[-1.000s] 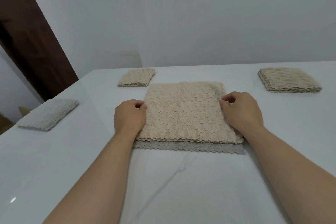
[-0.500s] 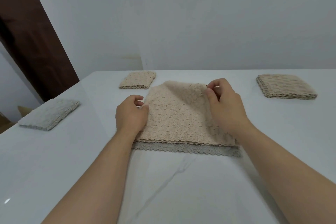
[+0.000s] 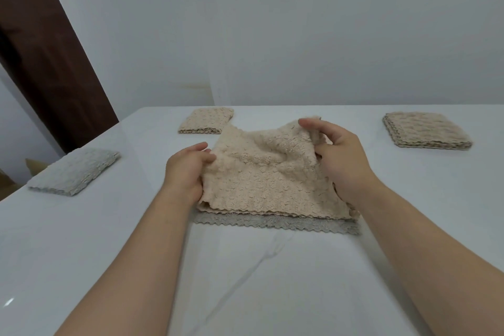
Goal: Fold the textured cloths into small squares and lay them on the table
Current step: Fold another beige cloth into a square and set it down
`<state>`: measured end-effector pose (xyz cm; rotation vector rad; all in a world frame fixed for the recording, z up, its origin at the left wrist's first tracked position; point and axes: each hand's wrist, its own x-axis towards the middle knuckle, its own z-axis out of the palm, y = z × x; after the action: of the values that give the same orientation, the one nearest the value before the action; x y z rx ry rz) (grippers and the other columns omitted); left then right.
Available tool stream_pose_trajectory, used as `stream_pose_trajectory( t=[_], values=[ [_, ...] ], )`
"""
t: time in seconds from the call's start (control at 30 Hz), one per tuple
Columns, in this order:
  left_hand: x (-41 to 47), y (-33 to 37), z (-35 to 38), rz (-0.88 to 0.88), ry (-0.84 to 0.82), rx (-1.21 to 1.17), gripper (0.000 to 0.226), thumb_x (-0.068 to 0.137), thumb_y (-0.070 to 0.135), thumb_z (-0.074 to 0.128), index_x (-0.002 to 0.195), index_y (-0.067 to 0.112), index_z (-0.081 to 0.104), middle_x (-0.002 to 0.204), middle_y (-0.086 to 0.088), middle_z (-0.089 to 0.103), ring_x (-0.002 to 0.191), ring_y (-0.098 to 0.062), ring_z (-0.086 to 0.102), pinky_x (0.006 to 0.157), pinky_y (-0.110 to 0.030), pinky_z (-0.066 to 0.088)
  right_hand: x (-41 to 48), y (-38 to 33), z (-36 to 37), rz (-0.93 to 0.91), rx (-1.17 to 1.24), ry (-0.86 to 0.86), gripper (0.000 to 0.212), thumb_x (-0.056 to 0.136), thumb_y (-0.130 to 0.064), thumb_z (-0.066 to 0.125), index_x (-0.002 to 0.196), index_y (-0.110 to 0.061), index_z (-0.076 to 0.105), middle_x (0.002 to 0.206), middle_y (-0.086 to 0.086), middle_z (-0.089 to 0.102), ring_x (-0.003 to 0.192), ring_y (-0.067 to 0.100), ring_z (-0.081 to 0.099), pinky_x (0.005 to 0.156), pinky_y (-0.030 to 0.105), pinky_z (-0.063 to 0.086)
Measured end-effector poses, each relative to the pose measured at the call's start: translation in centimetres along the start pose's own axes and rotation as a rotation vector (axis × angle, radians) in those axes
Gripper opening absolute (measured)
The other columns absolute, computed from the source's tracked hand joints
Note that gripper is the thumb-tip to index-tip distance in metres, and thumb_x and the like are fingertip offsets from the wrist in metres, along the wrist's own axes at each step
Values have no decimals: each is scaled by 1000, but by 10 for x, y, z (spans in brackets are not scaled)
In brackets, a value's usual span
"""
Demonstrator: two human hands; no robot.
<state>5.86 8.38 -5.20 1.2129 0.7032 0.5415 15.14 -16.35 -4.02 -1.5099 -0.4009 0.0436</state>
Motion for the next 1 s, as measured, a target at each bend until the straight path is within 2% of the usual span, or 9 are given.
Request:
stream_pose_trajectory(
  t=[0.1, 0.2, 0.3, 0.4, 0.6, 0.73, 0.83, 0.93, 1.0],
  values=[
    [-12, 12, -6, -216, -105, -188, 31, 89, -6, 52, 116, 4, 63, 108, -20, 68, 80, -30, 72, 66, -36, 60, 1, -3, 2, 127, 50, 16, 52, 90, 12, 49, 107, -26, 80, 110, -3, 77, 88, 26, 66, 79, 43, 57],
    [-19, 12, -4, -269, -192, -165, 9, 94, 4, 57, 94, 0, 66, 82, -15, 74, 63, -27, 74, 61, -35, 59, 1, -6, 1, 137, 46, 39, 32, 96, -3, 58, 99, -25, 81, 87, -7, 76, 78, 19, 56, 68, 28, 49],
    [-18, 10, -1, -255, -284, -122, 33, 95, 9, 65, 126, 2, 65, 112, -19, 74, 91, -29, 76, 70, -39, 63, 1, -4, -1, 52, -4, 75, 11, 94, -21, 71, 100, -27, 78, 93, -15, 75, 87, 7, 66, 84, 26, 54],
    [-18, 10, -2, -141, -298, -50, 48, 95, -4, 58, 136, 22, 60, 118, -19, 72, 99, -33, 75, 71, -39, 64, -1, -3, -2, 32, -79, 66, 27, 90, -13, 73, 110, -31, 74, 114, -12, 71, 99, 15, 71, 91, 37, 58],
    [-30, 19, -1, -26, -424, -28, 47, 95, -5, 50, 131, 19, 69, 120, -18, 73, 95, -30, 76, 74, -37, 64, -4, -17, -2, 118, -5, -6, 52, 96, 4, 54, 136, -28, 60, 132, -5, 59, 46, 6, 47, 45, 19, 42],
    [-35, 27, -5, 16, -498, -37, 47, 96, 1, 49, 136, 22, 65, 118, -13, 75, 104, -29, 73, 89, -41, 59, -6, -31, -2, 172, 112, -16, 51, 97, 6, 52, 136, -25, 61, 118, -8, 64, 53, 9, 59, 51, 22, 50],
    [-39, 29, -7, 9, -571, -101, 53, 91, 4, 53, 140, 21, 61, 130, -22, 67, 109, -33, 68, 93, -42, 57, -5, -39, -6, 234, 177, -14, 50, 95, 4, 55, 133, -27, 63, 116, 2, 68, 78, 29, 62, 72, 48, 59],
    [-40, 30, -12, 1, -650, -148, 53, 91, 7, 51, 140, 22, 62, 126, -14, 70, 106, -28, 71, 91, -40, 58, -3, -49, -11, 331, 203, -21, 45, 93, 2, 57, 127, -26, 68, 100, 14, 70, 57, 26, 60, 51, 31, 53],
    [-35, 30, -19, 4, -690, -112, 50, 94, 12, 50, 141, 25, 61, 138, -8, 65, 120, -26, 66, 104, -45, 52, 0, -54, -16, 403, 137, -50, 42, 93, 0, 56, 125, -23, 69, 103, 14, 71, 56, 19, 70, 45, 23, 51]
  ],
)
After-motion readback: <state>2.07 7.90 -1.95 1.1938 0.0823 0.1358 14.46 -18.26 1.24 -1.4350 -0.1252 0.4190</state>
